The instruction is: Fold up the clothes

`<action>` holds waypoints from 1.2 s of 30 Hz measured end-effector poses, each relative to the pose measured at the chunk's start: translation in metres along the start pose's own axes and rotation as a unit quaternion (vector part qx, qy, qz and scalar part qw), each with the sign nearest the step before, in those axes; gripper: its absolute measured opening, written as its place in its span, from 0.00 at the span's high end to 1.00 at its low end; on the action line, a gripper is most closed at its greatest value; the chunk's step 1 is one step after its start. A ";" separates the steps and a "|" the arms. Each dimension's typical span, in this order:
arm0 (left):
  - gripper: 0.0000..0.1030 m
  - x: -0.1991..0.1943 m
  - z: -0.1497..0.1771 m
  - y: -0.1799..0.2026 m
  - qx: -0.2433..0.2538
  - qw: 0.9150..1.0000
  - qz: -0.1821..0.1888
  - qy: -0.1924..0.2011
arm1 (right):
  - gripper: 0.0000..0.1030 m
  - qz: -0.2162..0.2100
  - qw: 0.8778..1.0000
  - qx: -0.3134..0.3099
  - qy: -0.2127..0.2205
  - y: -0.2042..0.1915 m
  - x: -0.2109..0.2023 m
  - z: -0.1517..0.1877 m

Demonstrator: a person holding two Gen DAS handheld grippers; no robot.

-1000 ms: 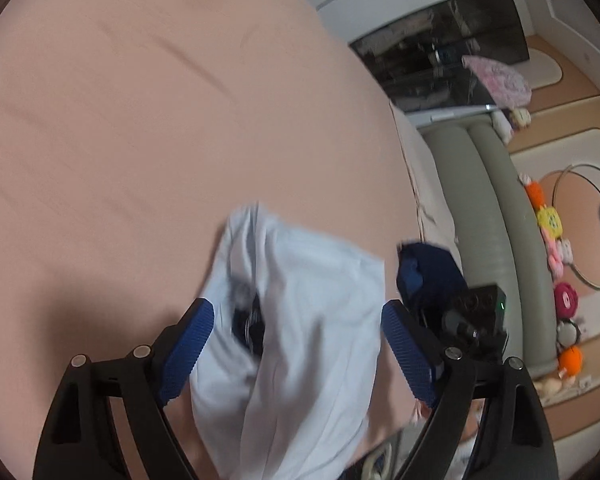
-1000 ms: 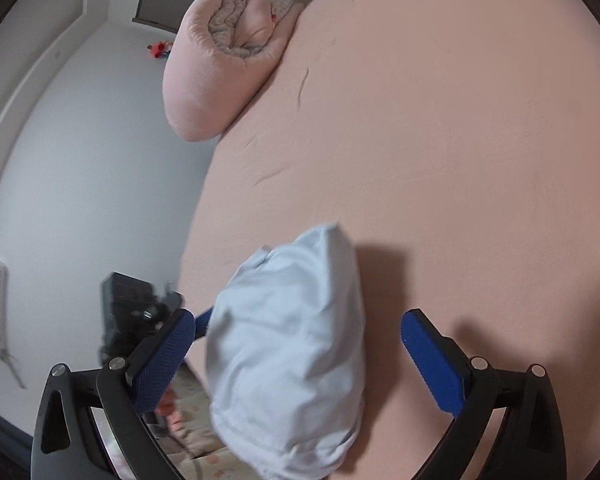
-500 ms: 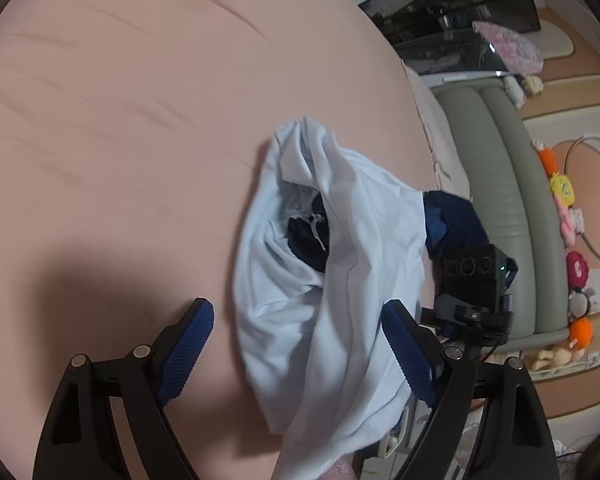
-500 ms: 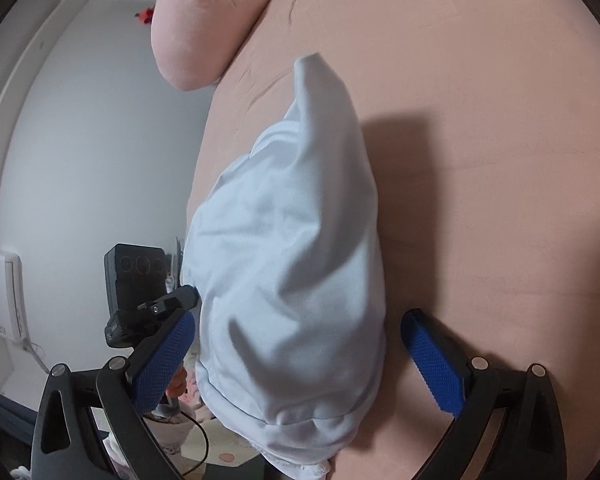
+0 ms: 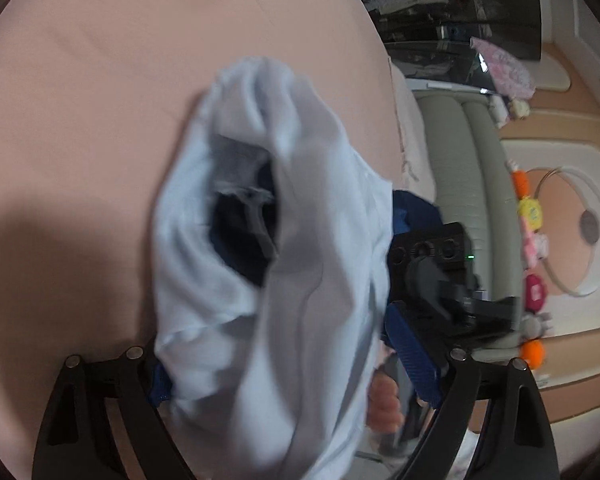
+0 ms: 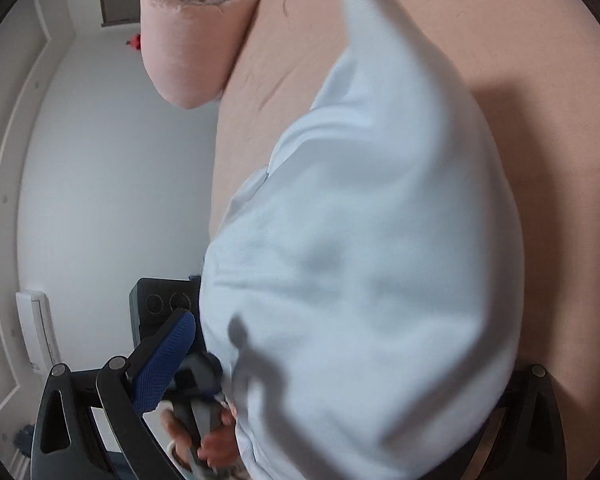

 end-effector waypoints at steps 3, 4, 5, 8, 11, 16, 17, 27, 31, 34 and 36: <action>0.13 0.002 0.001 -0.002 0.000 1.000 0.010 0.026 | 0.01 -0.037 0.999 0.009 0.022 0.000 -0.010 -0.003; 0.12 -0.001 0.000 -0.005 -0.007 0.999 0.025 0.037 | 0.01 -0.048 0.998 0.015 0.025 0.001 -0.013 -0.005; 0.12 -0.005 0.000 -0.007 -0.013 0.998 0.038 0.047 | 0.02 -0.055 0.998 0.021 0.025 0.001 -0.014 -0.006; 0.12 -0.013 -0.003 -0.011 -0.029 0.995 0.057 0.074 | 0.24 -0.047 0.998 0.033 0.018 0.011 -0.016 -0.008; 0.12 -0.010 -0.002 -0.009 -0.016 0.995 0.031 0.093 | 0.80 -0.006 0.999 0.043 0.032 0.040 -0.020 -0.006; 0.12 0.009 -0.001 0.001 0.035 0.992 -0.021 0.120 | 0.82 -0.008 0.998 0.032 0.046 0.044 -0.023 -0.008; 0.12 0.014 -0.001 0.004 0.044 0.991 -0.027 0.124 | 0.81 0.001 0.998 0.032 0.046 0.043 -0.022 -0.008; 0.47 0.034 -0.010 0.004 0.029 0.981 -0.070 0.178 | 0.81 0.000 0.998 0.028 0.056 0.040 -0.017 -0.014; 0.54 0.037 -0.008 0.007 0.027 0.976 -0.076 0.202 | 0.76 0.035 0.996 0.008 0.086 0.032 -0.015 -0.014; 0.55 0.035 -0.007 0.009 0.017 0.975 -0.072 0.211 | 0.73 0.061 0.993 -0.006 0.106 0.023 -0.013 -0.013; 0.56 0.033 -0.006 0.010 0.012 0.974 -0.069 0.215 | 0.73 0.074 0.991 -0.017 0.113 0.015 -0.012 -0.012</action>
Point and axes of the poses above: each gripper's, at about its wrist camera, not at the fingertips, and x roughly the way its jaws point, y to its right, z to its underside, the point moved 9 cm from there along x, roughly the way its jaws point, and after that the axes turned 8 degrees about y, right-handed, at the moved point
